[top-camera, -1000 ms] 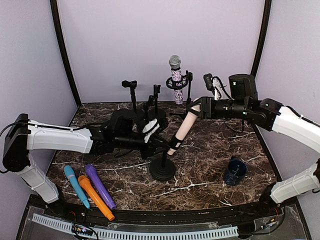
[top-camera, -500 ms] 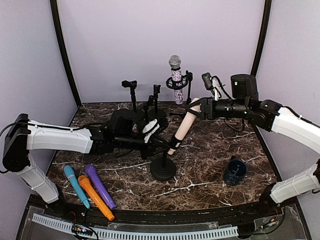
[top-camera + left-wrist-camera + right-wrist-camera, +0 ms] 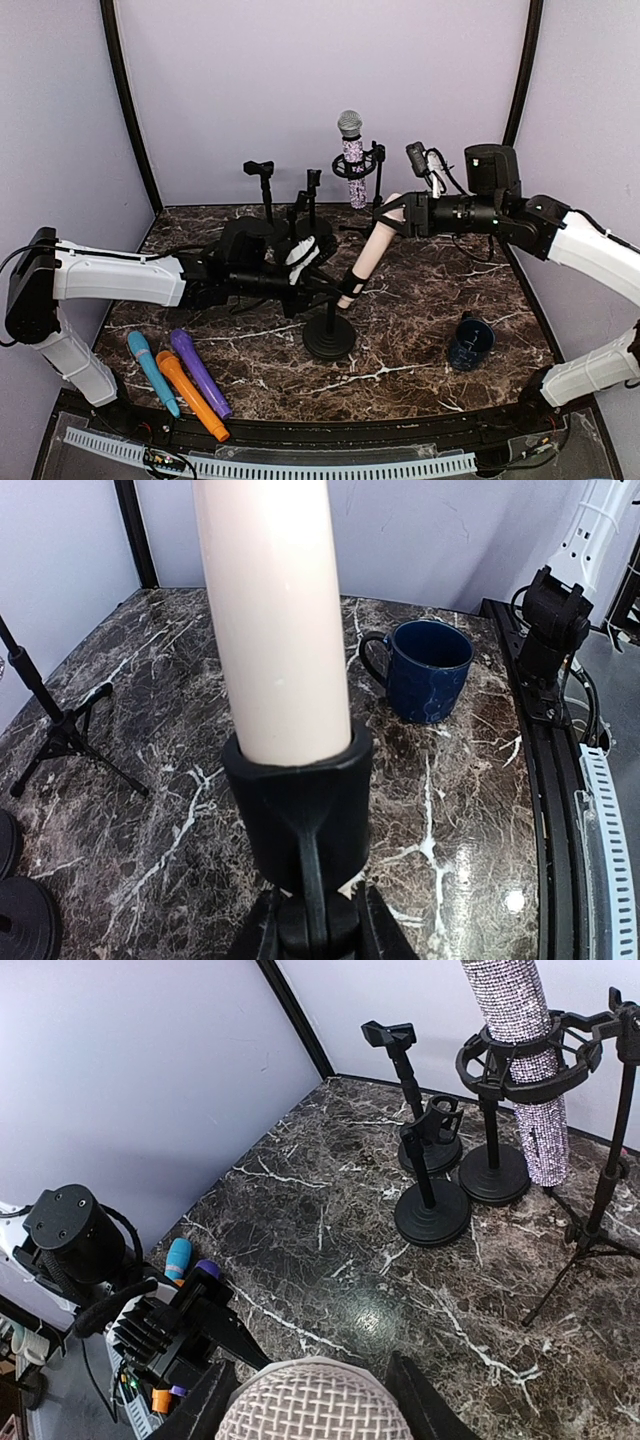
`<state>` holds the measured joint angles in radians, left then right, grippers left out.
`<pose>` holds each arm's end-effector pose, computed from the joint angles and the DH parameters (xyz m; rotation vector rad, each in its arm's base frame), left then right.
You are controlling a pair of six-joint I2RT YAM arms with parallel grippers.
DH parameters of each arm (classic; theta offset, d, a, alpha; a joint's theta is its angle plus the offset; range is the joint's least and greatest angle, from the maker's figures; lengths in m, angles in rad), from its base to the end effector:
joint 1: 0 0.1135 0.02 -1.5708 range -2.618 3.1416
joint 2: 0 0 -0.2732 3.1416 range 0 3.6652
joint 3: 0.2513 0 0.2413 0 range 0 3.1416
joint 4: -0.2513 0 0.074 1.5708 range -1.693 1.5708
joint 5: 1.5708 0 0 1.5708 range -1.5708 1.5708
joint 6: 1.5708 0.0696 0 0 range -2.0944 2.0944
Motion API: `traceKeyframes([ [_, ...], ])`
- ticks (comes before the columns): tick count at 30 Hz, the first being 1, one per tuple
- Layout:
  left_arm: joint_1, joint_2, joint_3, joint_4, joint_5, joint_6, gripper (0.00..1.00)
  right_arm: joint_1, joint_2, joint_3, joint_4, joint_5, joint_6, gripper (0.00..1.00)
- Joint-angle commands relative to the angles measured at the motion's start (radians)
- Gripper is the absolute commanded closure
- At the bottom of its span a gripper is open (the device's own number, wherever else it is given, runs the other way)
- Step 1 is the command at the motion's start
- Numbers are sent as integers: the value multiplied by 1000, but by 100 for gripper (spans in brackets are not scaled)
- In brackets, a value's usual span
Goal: Remove the microphone from the stand
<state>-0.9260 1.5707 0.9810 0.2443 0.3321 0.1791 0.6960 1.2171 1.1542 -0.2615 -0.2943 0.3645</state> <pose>0.2097 -0.3166 0.2593 1.2313 1.5547 -0.8124 0.2140 0.2051 0.3702 -0.5393 1.9345 0.9813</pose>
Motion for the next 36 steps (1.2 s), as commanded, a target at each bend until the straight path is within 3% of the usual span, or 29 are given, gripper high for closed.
traceKeyframes([
  [1,11,10,-11,-107,-42,35,100,-13,-13,115,43,121,78,70],
  [22,11,24,-12,-114,-55,46,100,-52,-15,154,-34,283,156,70],
  [36,10,26,-9,-112,-44,39,100,-62,-80,95,94,1,42,70],
])
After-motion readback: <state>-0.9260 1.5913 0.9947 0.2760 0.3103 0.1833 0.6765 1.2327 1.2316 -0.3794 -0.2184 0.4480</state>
